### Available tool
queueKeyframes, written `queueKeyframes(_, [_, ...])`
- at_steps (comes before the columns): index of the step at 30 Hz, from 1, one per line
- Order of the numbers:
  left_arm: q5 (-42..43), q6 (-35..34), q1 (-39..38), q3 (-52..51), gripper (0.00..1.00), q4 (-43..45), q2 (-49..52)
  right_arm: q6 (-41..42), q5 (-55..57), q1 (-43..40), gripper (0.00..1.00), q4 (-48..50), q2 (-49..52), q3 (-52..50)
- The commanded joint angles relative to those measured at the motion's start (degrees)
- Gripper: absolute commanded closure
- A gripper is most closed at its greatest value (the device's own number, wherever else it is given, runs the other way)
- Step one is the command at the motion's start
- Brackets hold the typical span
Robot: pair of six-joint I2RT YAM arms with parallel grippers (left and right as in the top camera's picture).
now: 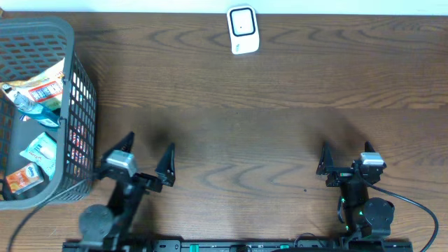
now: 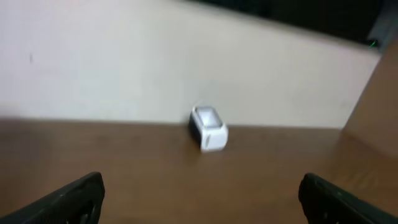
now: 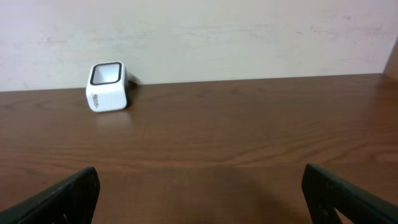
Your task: Scan the item barcode
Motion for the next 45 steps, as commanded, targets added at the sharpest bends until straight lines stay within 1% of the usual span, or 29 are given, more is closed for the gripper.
queueKeyframes(1, [1.8, -1.5, 0.2, 10.5, 0.00, -3.2, 5.8, 0.7, 0.7, -0.4, 0.01, -0.3, -0.2, -0.1])
queueKeyframes(6, [1.7, -1.5, 0.2, 29.6, 0.00, -18.1, 19.0, 0.7, 0.7, -0.5, 0.01, -0.3, -0.2, -0.1])
queueKeyframes(9, [1.8, -0.9, 0.2, 44.1, 0.00, -31.1, 28.3, 0.7, 0.7, -0.5, 0.01, -0.2, -0.2, -0.1])
queueKeyframes(11, [1.7, -0.9, 0.2, 51.6, 0.00, -38.7, 32.9, 0.7, 0.7, -0.5, 0.01, -0.2, -0.2, -0.1])
queueKeyframes(14, [1.7, -0.9, 0.2, 57.1, 0.00, -47.5, 37.3, 0.7, 0.7, -0.5, 0.01, -0.3, -0.2, -0.1])
queueKeyframes(16, [2.0, -0.9, 0.2, 56.9, 0.00, -49.1, 39.1, 0.7, 0.7, -0.4, 0.01, -0.2, -0.2, -0.1])
queueKeyframes(20, [2.2, -0.9, 0.2, 57.8, 0.00, -48.2, 41.7, 0.7, 0.7, -0.4, 0.01, -0.2, -0.2, -0.1])
queueKeyframes(23, [2.1, -3.2, 0.2, 62.3, 0.00, -48.2, 44.5, 0.7, 0.7, -0.5, 0.01, -0.3, -0.2, -0.1])
queueKeyframes(25, [0.2, -4.9, 0.3, 66.9, 0.00, -48.6, 47.2, 0.7, 0.7, -0.5, 0.01, -0.3, -0.2, -0.1])
queueKeyframes(27, [-5.4, -6.3, 0.3, 73.0, 0.00, -50.4, 50.5, 0.7, 0.7, -0.5, 0.01, -0.2, -0.2, -0.1])
queueKeyframes(28, [-11.0, -7.0, 0.3, 78.1, 0.00, -52.6, 53.3, 0.7, 0.7, -0.5, 0.01, -0.3, -0.2, -0.1])
queueKeyframes(33, [-35.4, -11.5, 1.2, 94.4, 0.00, -61.8, 63.6, 0.7, 0.7, -0.5, 0.01, -0.2, -0.2, -0.1])
queueKeyframes(35, [-39.7, -12.8, 3.7, 98.6, 0.00, -65.2, 67.2, 0.7, 0.7, -0.4, 0.01, -0.3, -0.2, -0.1])
queueKeyframes(37, [-39.8, -14.4, 7.3, 100.8, 0.00, -67.7, 70.1, 0.7, 0.7, -0.4, 0.01, -0.3, -0.2, -0.1])
queueKeyframes(40, [-39.3, -18.7, 13.8, 101.0, 0.00, -69.8, 73.4, 0.7, 0.7, -0.4, 0.01, -0.3, -0.2, -0.1])
queueKeyframes(45, [-34.4, -19.1, 22.3, 101.0, 0.00, -70.3, 77.4, 0.7, 0.7, -0.4, 0.01, -0.3, -0.2, -0.1])
